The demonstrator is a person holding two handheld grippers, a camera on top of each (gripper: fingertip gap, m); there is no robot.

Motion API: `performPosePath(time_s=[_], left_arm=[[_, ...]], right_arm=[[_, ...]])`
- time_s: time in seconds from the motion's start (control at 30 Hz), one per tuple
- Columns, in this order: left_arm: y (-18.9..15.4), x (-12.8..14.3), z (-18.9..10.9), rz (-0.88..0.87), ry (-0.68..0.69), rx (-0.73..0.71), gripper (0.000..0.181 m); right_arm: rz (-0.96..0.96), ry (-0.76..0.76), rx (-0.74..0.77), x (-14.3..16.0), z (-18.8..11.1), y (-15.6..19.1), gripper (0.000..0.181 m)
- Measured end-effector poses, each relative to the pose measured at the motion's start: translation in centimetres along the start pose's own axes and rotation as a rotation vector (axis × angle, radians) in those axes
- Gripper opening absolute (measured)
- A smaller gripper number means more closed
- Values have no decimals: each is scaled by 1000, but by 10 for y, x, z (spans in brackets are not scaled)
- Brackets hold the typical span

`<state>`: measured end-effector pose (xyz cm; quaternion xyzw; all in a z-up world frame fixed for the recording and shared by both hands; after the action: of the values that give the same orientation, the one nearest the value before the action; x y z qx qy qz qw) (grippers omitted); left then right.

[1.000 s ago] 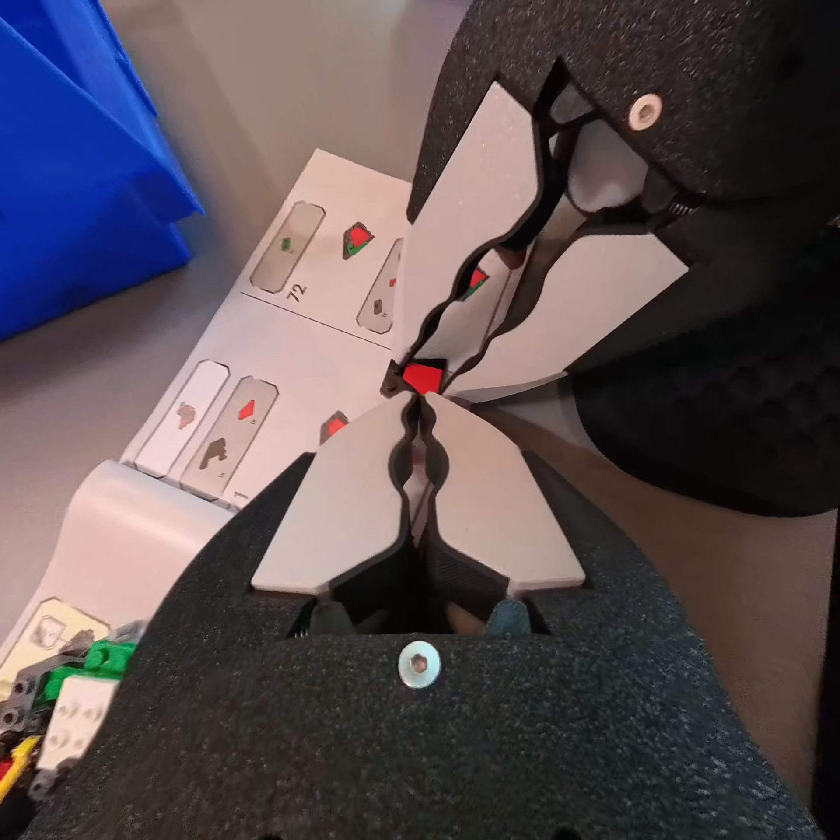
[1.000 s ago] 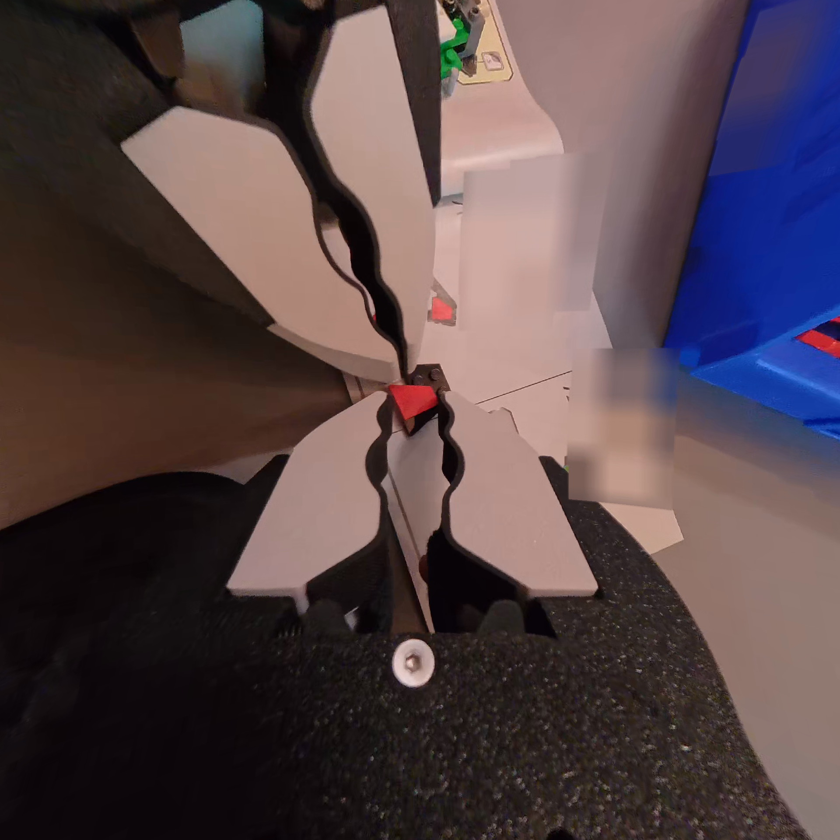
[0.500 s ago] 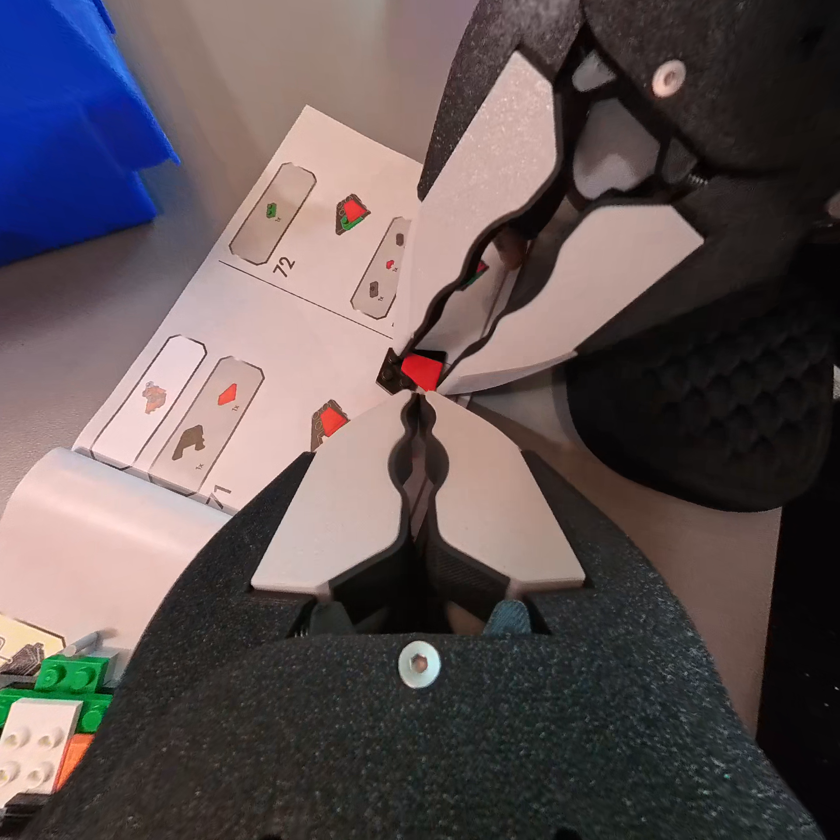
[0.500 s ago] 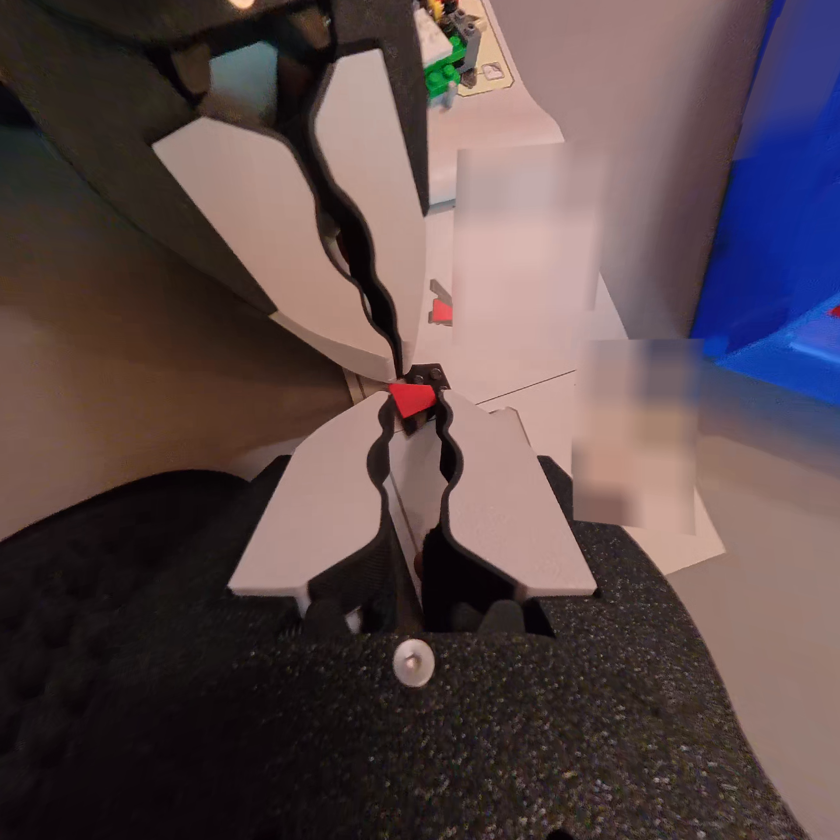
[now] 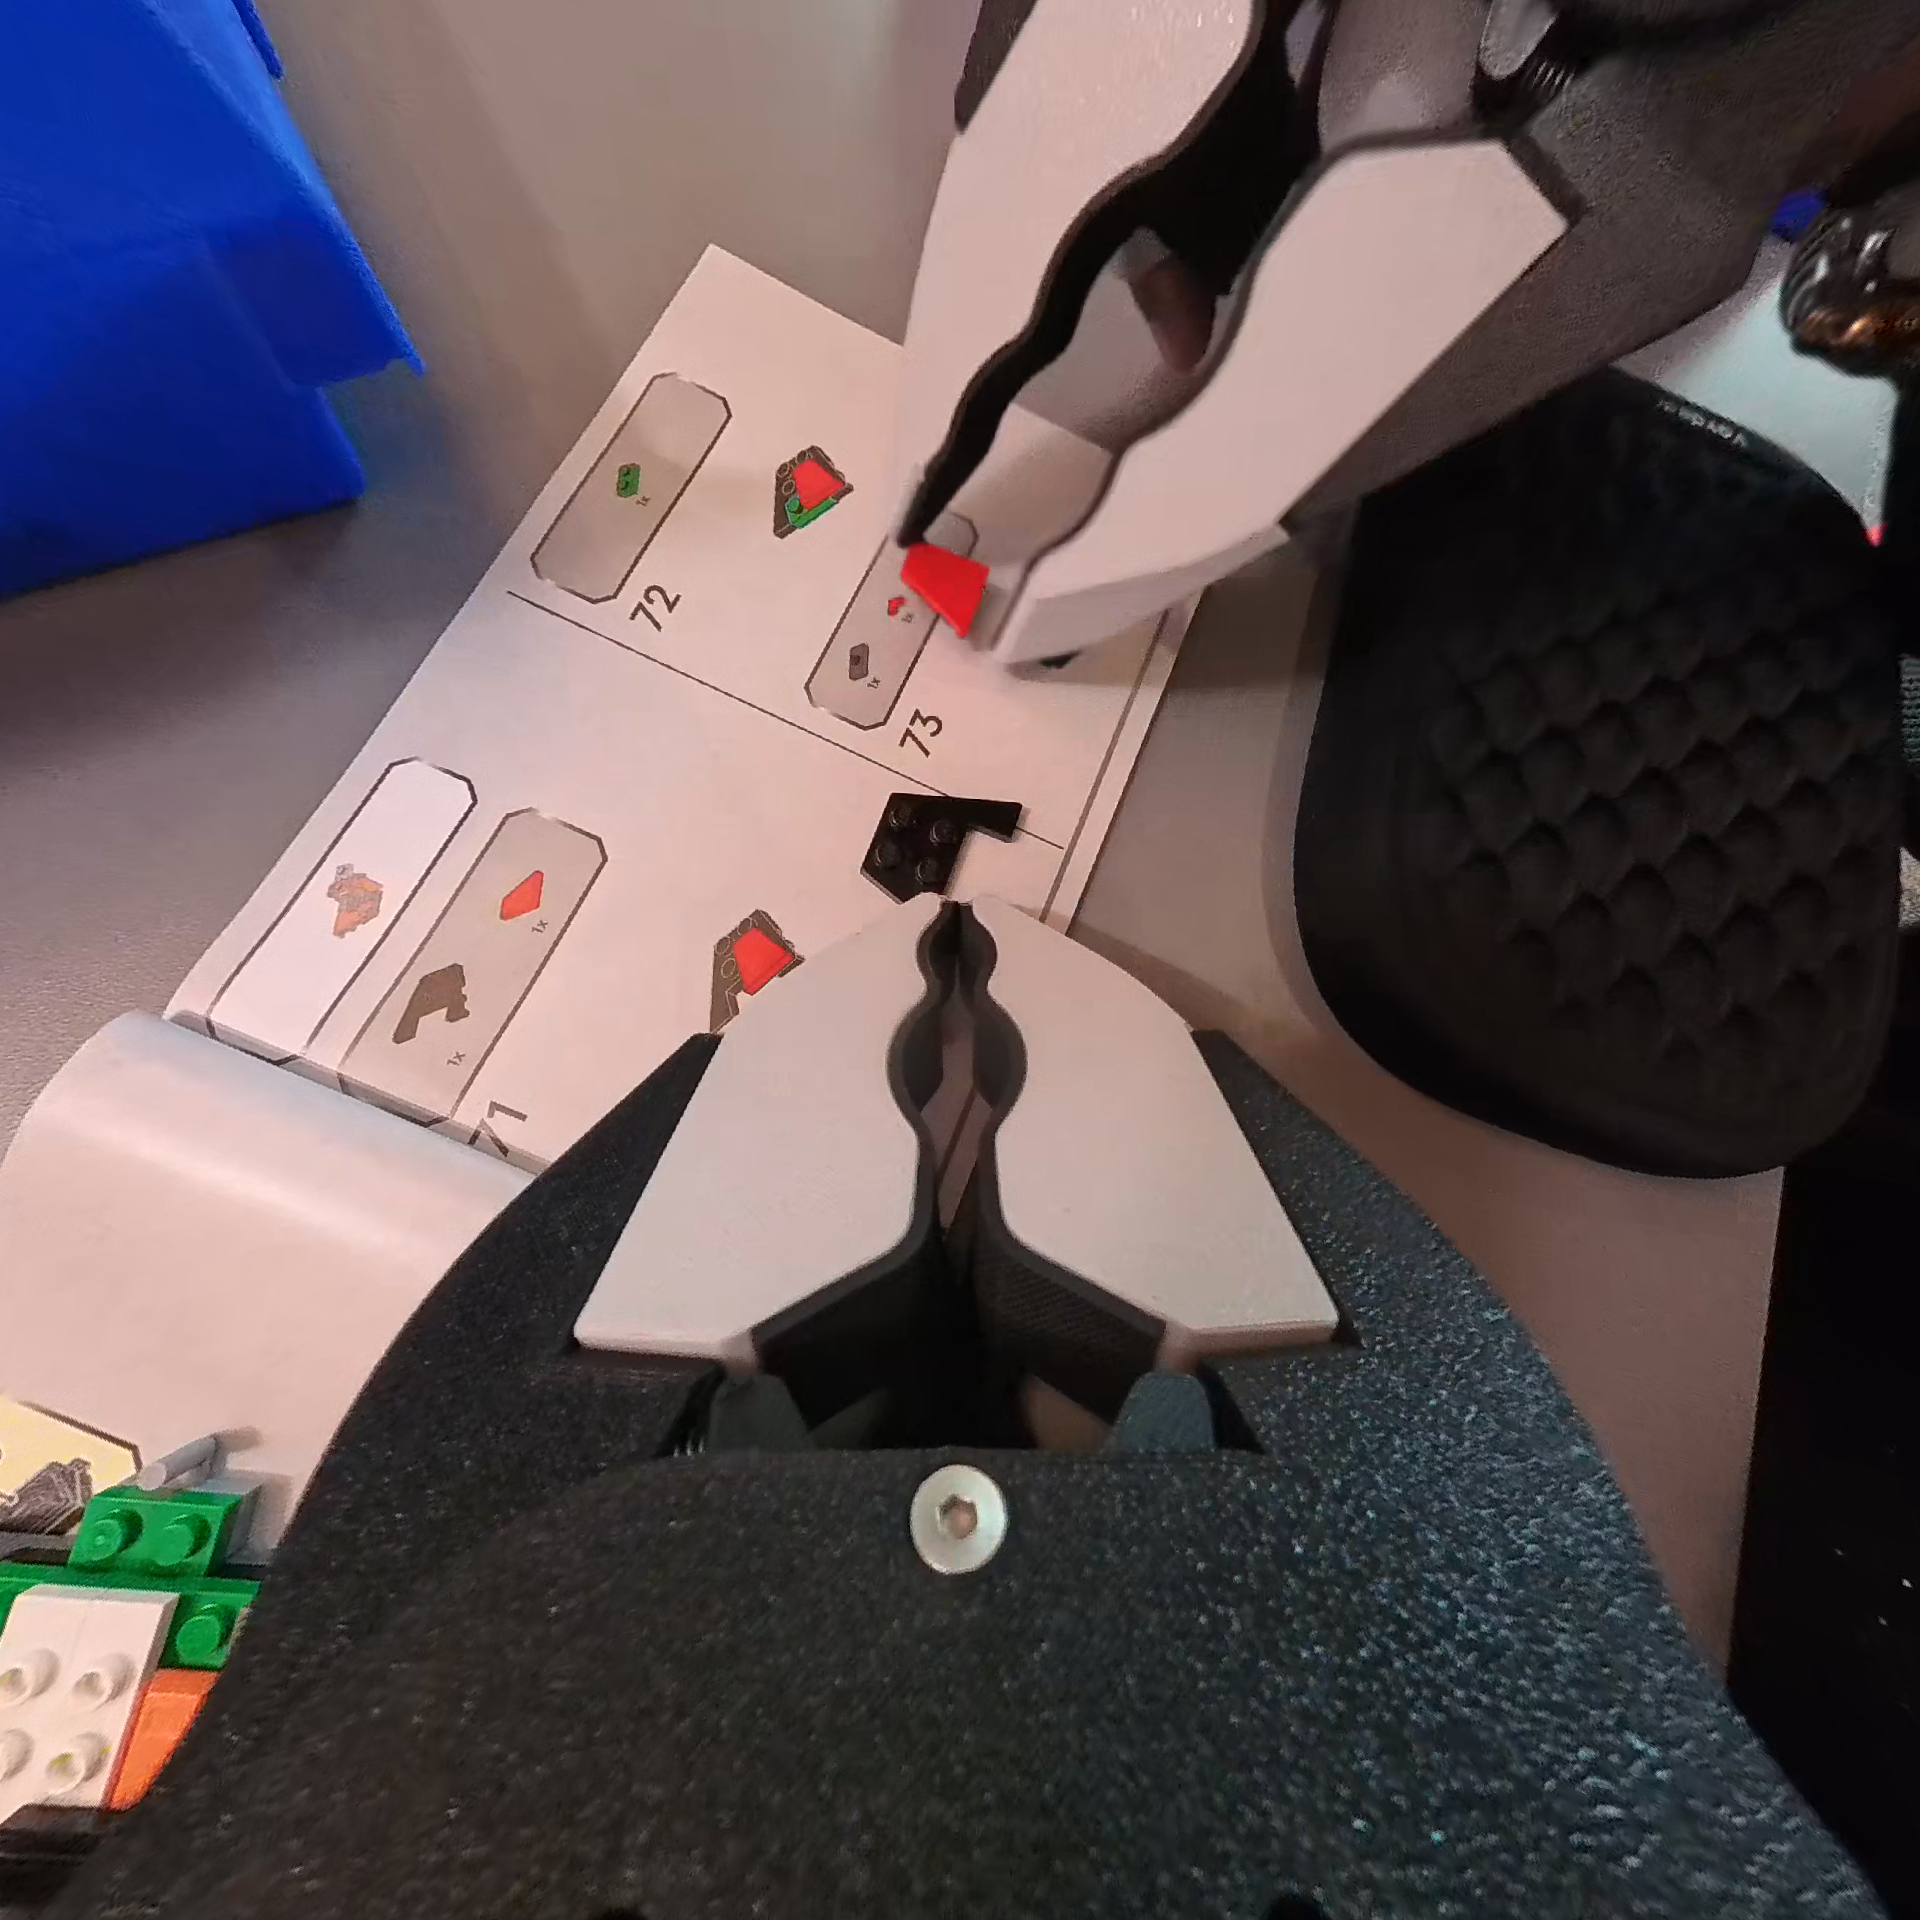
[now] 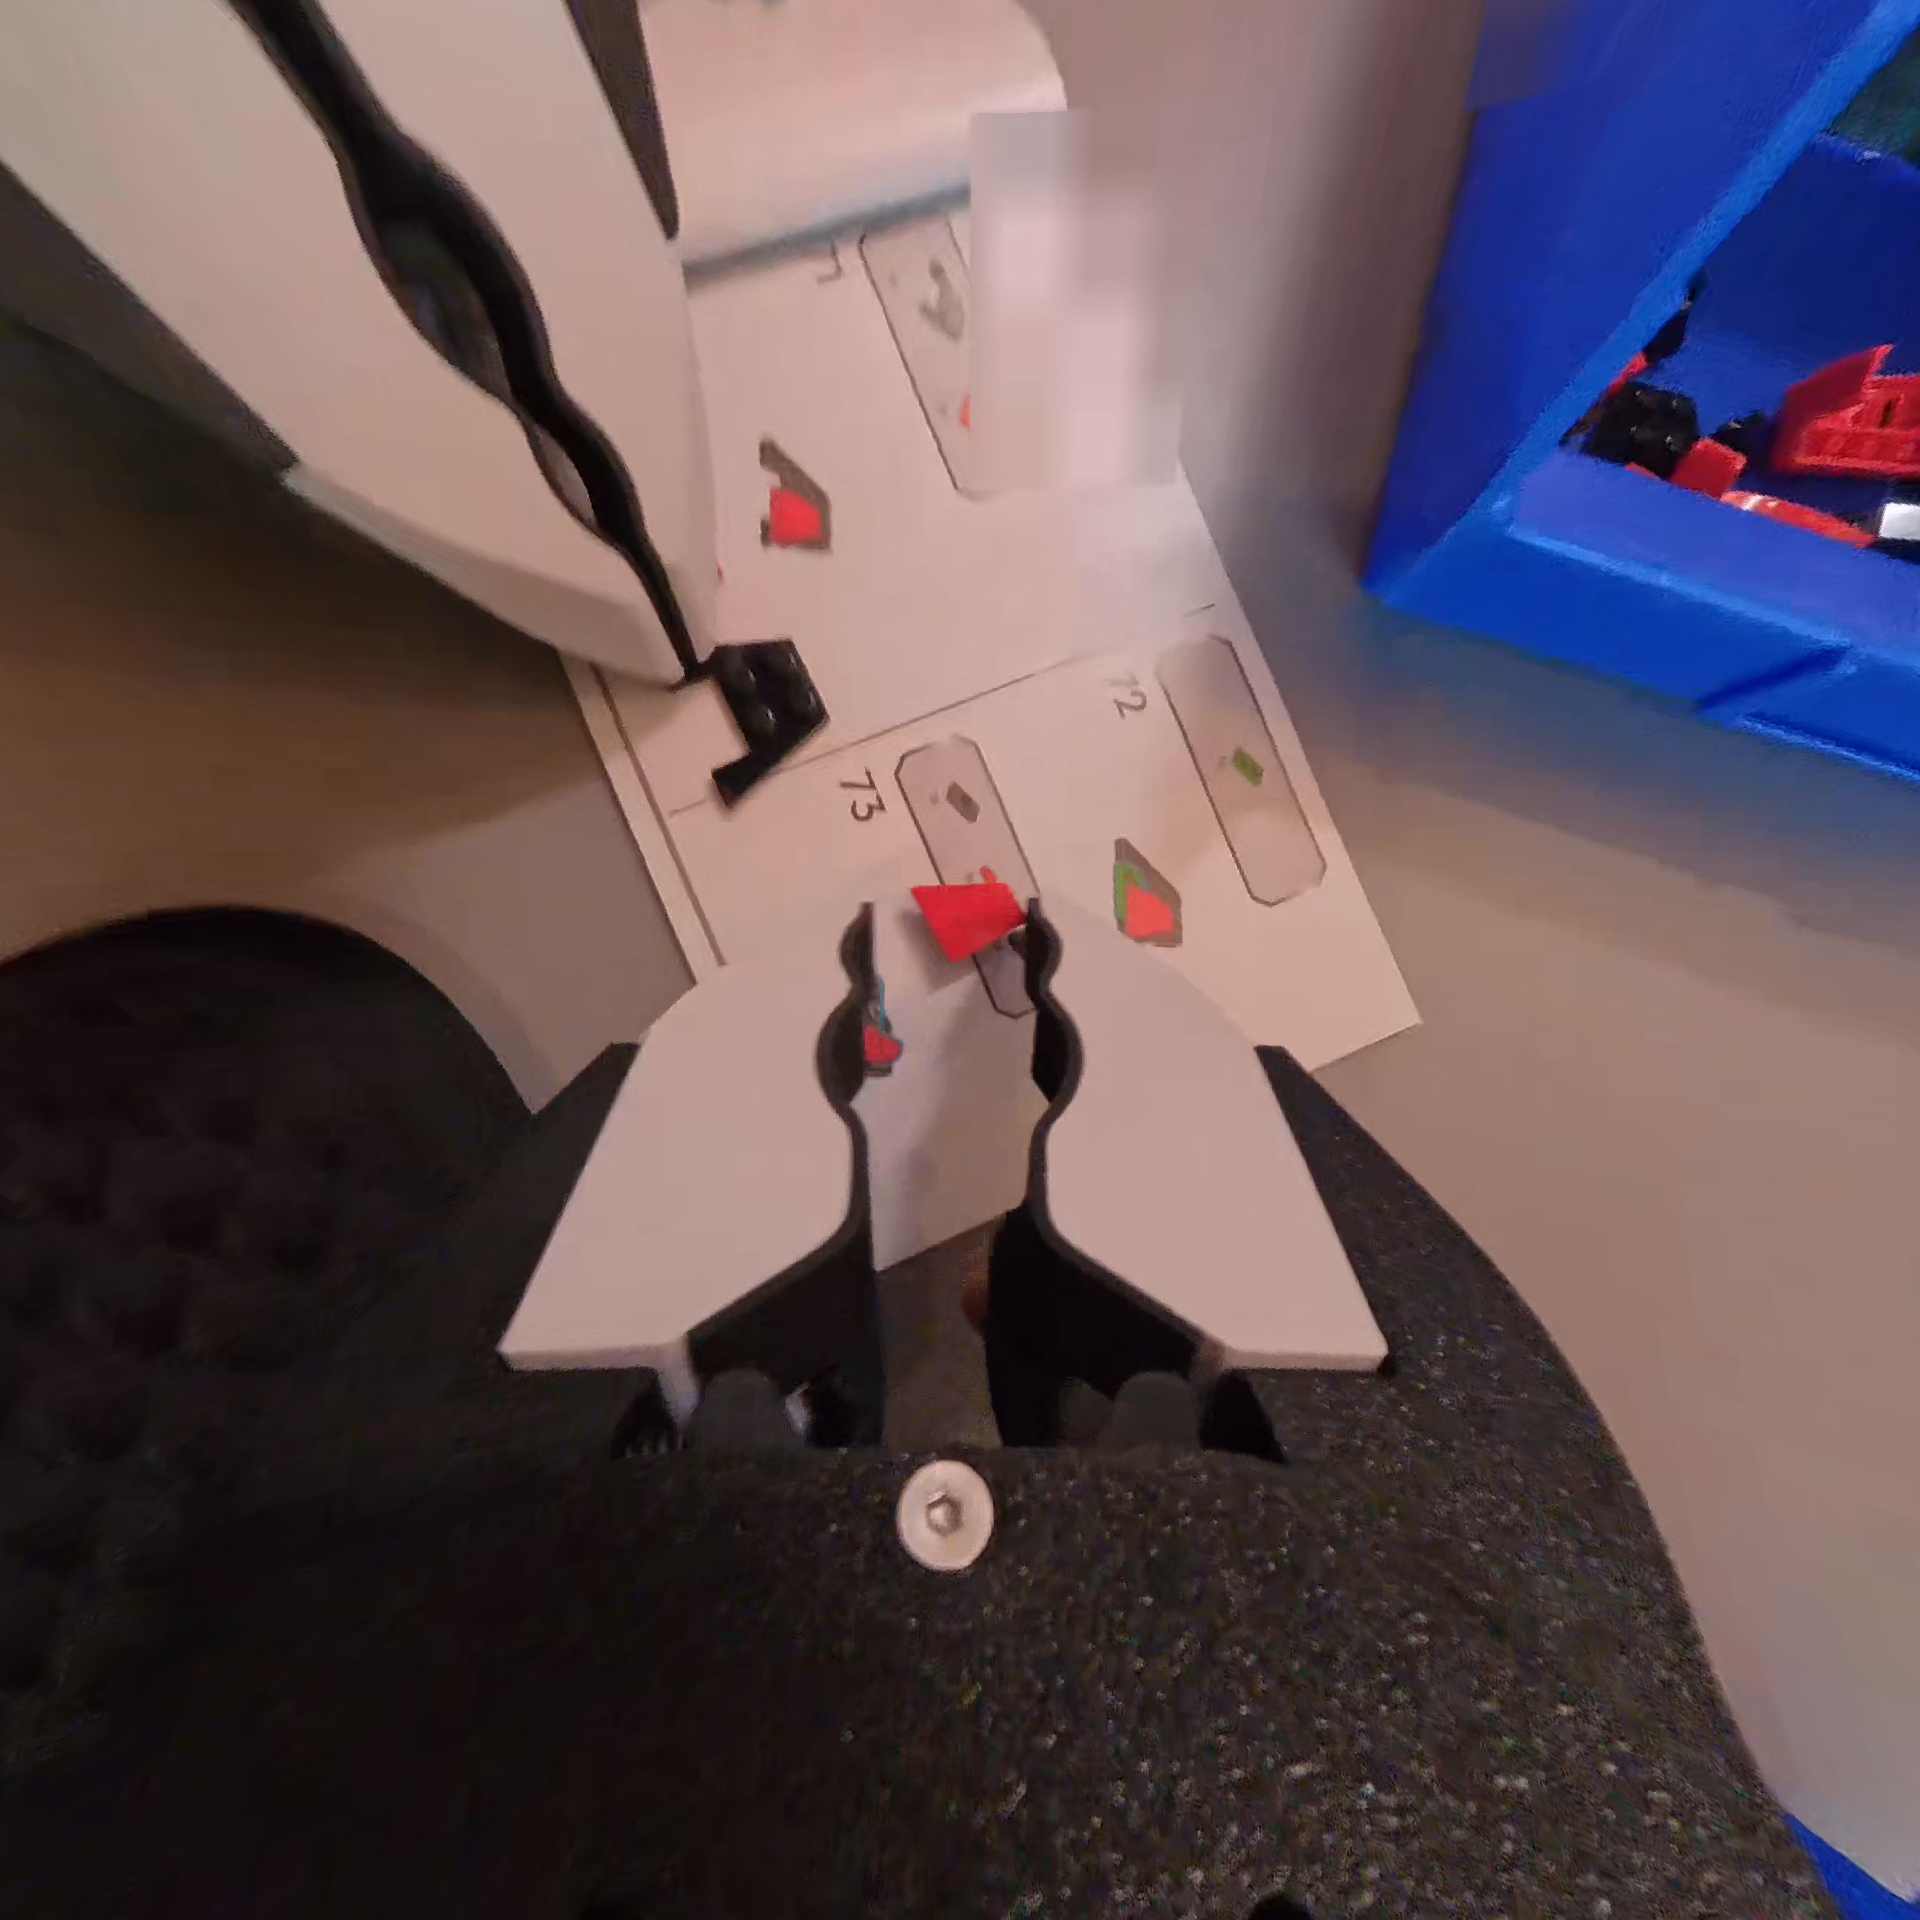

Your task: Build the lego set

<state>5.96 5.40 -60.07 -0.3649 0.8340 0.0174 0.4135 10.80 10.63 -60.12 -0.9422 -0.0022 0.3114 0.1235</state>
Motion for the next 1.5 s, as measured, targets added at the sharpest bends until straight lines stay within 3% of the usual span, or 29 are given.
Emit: performPosePath(time_s=[0.13,0.47,0.7,0.9,1.1,1.33,1.5], left_arm=[[0,0,0,17,8,-17,0],[-3,-3,1,16,-24,-7,1],[-20,-12,-36,-86,-161,133,12],[6,13,-71,-86,-100,-44,17],[5,21,-67,-73,-72,-51,17],[1,19,-60,-44,-85,-19,16],[0,19,-58,-37,-86,7,16]], right_arm=[[-36,35,-10,5,-4,-1,51],[-23,21,-5,13,-14,4,66],[-11,-46,34,-2,-32,6,52],[-84,-98,-95,-31,-12,41,39],[-31,-23,-106,-46,19,50,30],[252,1,48,-54,20,55,22],[285,41,78,-52,27,57,25]])
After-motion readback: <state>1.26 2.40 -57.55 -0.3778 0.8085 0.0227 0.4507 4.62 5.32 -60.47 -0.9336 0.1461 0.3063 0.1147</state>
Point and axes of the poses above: each gripper's, where its closed fingertips meet, z out along the fingers, x out of its underside, y = z × x across the jaws, the point moved 1 cm from there along -z, back along the fingers, and after that the axes turned 9 degrees about x, right-handed, at the moved point
